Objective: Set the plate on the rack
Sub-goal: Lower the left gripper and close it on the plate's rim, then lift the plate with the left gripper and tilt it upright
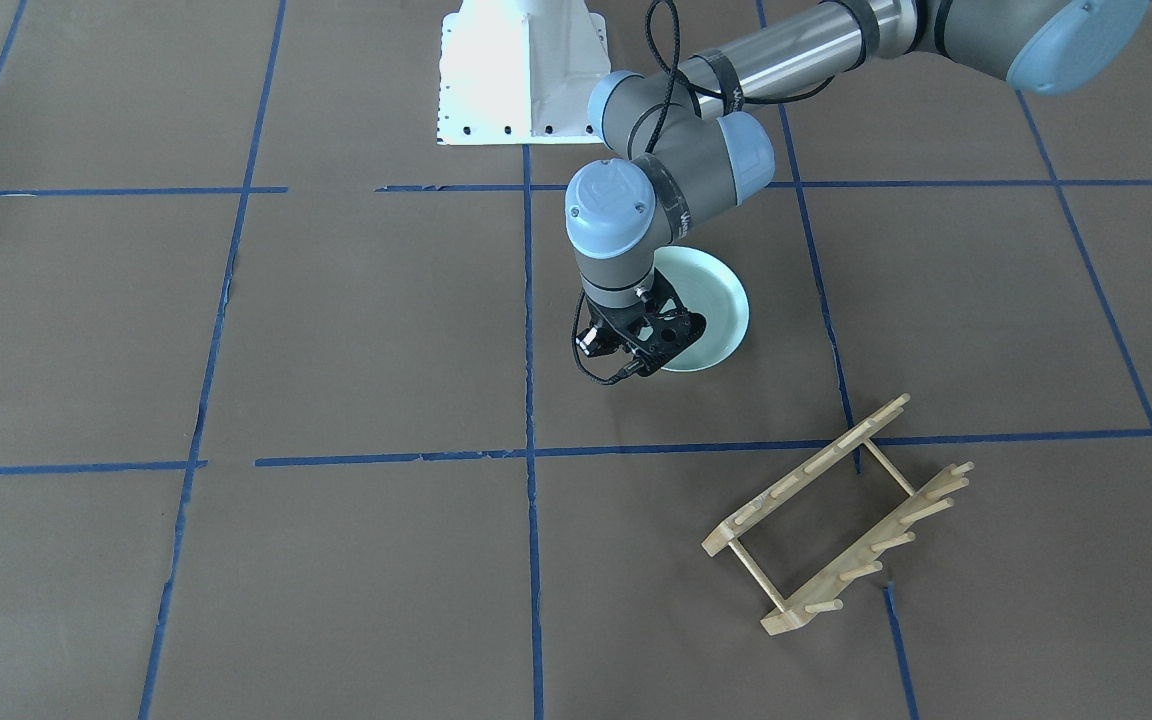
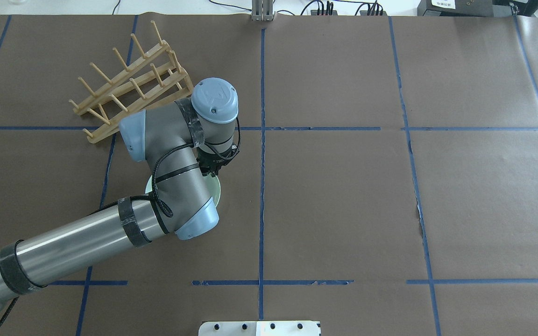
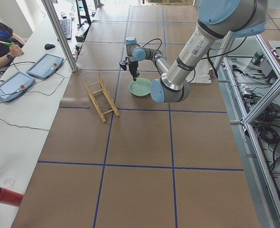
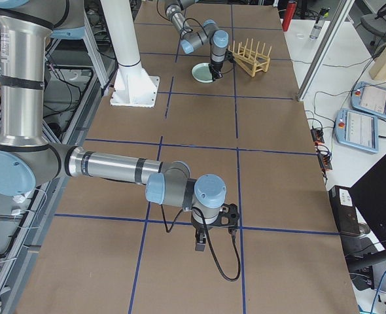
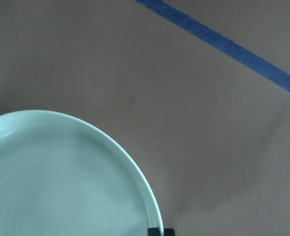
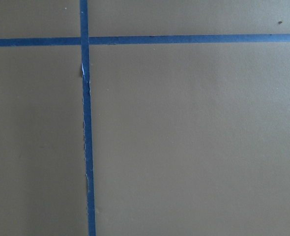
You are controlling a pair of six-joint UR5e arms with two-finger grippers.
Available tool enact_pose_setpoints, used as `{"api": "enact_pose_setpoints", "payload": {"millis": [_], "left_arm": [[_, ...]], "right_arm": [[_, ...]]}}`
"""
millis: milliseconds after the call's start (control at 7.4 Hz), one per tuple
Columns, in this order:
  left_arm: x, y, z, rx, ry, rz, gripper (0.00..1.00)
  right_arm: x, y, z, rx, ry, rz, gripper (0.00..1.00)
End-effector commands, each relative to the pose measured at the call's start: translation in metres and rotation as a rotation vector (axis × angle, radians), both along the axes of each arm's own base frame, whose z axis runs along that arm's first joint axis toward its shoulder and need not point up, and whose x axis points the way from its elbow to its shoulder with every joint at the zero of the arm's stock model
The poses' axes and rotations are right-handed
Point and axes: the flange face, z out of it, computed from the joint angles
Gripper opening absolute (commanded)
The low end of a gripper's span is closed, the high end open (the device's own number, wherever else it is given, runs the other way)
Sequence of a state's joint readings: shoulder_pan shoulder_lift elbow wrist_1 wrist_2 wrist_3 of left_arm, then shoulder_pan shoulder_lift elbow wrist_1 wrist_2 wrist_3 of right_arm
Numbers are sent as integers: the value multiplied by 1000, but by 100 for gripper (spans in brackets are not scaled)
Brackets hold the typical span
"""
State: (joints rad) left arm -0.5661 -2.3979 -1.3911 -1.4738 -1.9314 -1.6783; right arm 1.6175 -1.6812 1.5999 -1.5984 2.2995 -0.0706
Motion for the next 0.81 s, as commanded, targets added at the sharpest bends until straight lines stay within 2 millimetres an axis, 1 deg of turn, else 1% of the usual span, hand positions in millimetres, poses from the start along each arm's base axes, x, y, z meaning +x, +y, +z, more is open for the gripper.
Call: {"api": "enact_pose_setpoints", "payload": {"millis": [0, 135, 270, 405, 541, 676], "left_arm": [[-10, 5, -22, 40, 38, -5, 0], [-24, 12, -49, 77, 91, -2, 0], [-48, 16, -80, 118, 157, -7, 0], [-78, 13, -110, 174, 229, -25, 0], [-112, 3, -142, 269, 358, -67, 0], [-141, -8, -163, 334, 489, -91, 0]], "right_arm": [[0, 0, 0, 0, 0, -1, 100], [0, 0, 0, 0, 0, 1, 100], [0, 0, 0, 0, 0, 1, 100], [0, 0, 0, 0, 0, -1, 100], [0, 0, 0, 0, 0, -1, 100], [0, 0, 0, 0, 0, 1, 100]]}}
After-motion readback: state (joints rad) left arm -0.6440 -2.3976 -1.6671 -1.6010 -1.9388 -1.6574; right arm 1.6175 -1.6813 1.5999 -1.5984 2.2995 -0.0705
